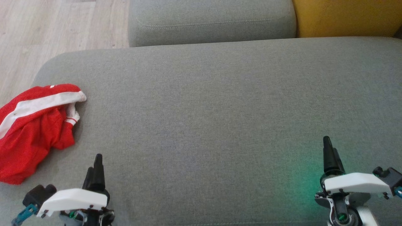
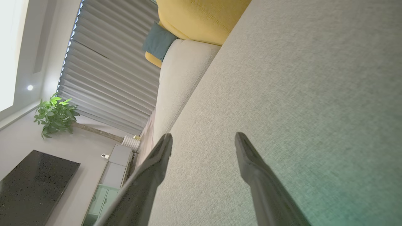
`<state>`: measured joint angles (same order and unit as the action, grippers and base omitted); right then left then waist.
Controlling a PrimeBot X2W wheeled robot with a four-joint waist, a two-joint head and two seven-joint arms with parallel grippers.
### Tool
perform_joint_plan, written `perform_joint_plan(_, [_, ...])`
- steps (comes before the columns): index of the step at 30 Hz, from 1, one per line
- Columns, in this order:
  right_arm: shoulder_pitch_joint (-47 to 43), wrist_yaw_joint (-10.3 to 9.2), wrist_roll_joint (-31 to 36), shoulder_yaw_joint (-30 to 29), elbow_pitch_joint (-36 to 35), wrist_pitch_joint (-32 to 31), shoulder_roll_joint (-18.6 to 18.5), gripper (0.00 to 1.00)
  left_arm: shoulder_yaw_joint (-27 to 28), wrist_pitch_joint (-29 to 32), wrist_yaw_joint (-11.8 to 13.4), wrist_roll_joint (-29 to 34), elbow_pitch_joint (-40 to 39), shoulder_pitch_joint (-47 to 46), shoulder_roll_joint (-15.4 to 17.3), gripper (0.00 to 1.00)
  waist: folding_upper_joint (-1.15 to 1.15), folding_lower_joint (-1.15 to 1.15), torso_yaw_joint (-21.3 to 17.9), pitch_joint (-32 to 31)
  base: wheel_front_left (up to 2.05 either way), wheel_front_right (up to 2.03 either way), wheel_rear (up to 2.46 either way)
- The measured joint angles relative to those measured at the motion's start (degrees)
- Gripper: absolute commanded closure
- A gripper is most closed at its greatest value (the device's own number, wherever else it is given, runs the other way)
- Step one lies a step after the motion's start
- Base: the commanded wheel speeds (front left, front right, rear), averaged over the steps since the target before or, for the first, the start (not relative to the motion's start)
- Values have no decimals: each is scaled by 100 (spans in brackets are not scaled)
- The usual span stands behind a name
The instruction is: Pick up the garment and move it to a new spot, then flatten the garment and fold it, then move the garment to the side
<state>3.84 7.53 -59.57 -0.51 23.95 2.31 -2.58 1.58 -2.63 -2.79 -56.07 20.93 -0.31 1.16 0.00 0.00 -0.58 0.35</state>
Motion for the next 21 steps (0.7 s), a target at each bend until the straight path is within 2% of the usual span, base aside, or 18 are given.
perform_joint_plan(21, [171,0,1599,183,168,371,-7,0,-152,-353,289,1683,-2,-25,20,0,0,0,18,5,0,0,0])
